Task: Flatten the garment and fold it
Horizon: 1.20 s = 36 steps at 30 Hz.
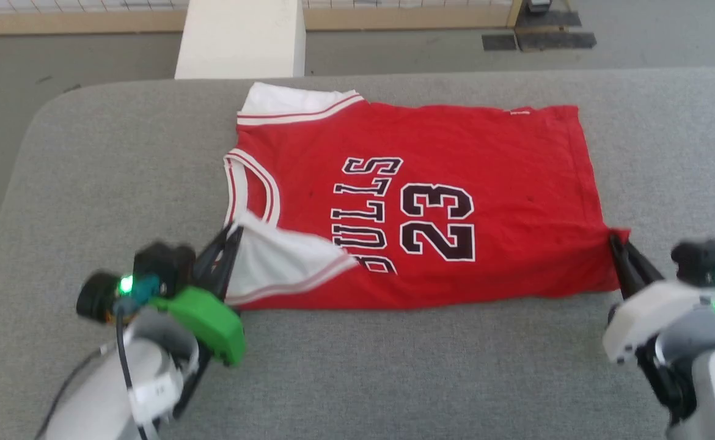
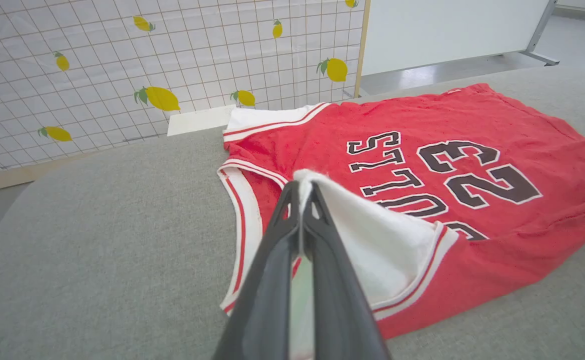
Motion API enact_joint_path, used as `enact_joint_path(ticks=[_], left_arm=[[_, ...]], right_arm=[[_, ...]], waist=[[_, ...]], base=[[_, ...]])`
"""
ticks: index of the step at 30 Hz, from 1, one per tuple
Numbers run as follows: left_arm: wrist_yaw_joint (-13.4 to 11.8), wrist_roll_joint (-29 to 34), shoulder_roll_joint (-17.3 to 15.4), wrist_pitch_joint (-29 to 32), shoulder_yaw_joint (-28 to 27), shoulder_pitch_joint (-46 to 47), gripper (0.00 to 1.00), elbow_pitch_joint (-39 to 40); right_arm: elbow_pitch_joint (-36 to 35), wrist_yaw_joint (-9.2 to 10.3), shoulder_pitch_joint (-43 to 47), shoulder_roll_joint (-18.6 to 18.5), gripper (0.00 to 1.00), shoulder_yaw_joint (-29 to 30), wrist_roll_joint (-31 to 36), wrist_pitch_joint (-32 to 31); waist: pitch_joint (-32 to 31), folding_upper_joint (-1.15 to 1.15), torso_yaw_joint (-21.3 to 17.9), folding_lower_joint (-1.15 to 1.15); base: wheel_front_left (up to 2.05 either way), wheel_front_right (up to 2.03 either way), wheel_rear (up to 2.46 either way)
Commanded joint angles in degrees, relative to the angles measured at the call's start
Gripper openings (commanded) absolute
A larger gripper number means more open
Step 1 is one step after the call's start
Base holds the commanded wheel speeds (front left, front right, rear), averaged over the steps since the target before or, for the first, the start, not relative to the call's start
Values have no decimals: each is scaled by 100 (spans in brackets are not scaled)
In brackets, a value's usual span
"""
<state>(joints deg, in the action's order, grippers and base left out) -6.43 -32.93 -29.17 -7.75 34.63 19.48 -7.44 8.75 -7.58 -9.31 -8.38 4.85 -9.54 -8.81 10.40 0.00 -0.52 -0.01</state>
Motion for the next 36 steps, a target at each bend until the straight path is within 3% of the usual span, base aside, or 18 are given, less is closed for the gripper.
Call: enact_joint_path(ticks=[1,15,22,27,28,29,30,31,36], left_arm=[[127,79,4,62,23,316,0,-131],[1048,-184,45,810,43,2104,0,-1598],[1199,-417,163,1378,136,2548,0,-2365],[1243,-901,284,2450,171,2590,0,-3070],[1179,-1130,337,2668,61,2549,18,-3228],[1127,-1151,369,2650,43,2532,94,-3228],[1047,-1130,383,2511,8,2513,100,-3206],[946,-1061,387,2254,-26,2474,100,-3156],[475,-745,484,652,-219,1998,100,-2722]], right_arm=[[125,9,-270,-51,0,-35,30,-111],[1463,9,-1983,-128,0,156,227,-1650],[1764,9,-2277,8,0,397,460,-2662],[1865,9,-2318,110,0,383,426,-3304],[1778,9,-2293,137,0,412,360,-3293],[1703,9,-2265,144,40,428,332,-3194],[1640,9,-2226,145,69,431,304,-3097],[1563,9,-2157,152,100,443,254,-2976],[1108,9,-1623,195,100,486,-31,-2301]], waist=[[180,0,-52,1],[1080,0,-112,1],[1227,0,-168,1],[1188,0,-231,1],[1106,0,-234,1],[1056,0,-226,1],[1008,0,-216,1],[937,0,-208,1],[551,0,-141,1]], base=[[0,0,0],[0,0,0],[0,0,0],[0,0,0],[0,0,0],[0,0,0],[0,0,0],[0,0,0],[0,0,0]])
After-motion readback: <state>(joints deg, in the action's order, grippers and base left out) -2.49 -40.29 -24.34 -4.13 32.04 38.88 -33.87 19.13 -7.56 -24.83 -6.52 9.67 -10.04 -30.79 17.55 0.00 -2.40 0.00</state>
